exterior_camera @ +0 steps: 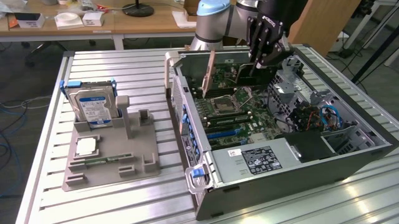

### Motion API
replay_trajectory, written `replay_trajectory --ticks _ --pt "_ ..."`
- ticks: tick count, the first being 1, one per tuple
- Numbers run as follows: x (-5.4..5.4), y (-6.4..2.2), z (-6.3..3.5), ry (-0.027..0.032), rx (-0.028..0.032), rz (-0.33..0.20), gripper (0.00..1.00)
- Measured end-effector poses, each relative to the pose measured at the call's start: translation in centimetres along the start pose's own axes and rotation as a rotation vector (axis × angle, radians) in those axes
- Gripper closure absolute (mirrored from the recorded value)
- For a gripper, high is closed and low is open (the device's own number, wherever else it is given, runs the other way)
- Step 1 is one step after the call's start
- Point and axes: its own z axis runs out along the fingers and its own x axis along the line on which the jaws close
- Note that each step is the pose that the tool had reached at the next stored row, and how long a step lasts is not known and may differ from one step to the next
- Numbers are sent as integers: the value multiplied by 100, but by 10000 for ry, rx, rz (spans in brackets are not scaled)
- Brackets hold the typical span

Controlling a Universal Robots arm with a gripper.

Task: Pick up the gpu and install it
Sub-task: 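Insert the gpu into the slot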

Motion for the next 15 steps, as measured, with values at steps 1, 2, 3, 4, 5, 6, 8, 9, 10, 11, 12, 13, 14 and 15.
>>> replay_trajectory --ticks 1,2,3,4,5,6,8,9,10,11,12,13,14,15 --pt "0 0 4 0 0 0 74" --pt "0 0 9 -1 0 0 74" --pt "0 -1 14 -1 1 0 74" --pt "0 -1 18 0 0 0 74" --pt "0 -1 22 0 0 0 74" --pt "0 -1 26 0 0 0 74" --pt "0 -2 34 1 0 0 74" --pt "0 -2 38 0 0 0 74" --pt "0 -2 42 0 0 0 74" --pt "0 -2 46 0 0 0 74" --pt "1 -2 50 0 0 0 74" --pt "0 -3 54 0 0 0 74" --pt "1 -3 57 0 0 0 74" --pt "1 -3 61 1 0 0 74"
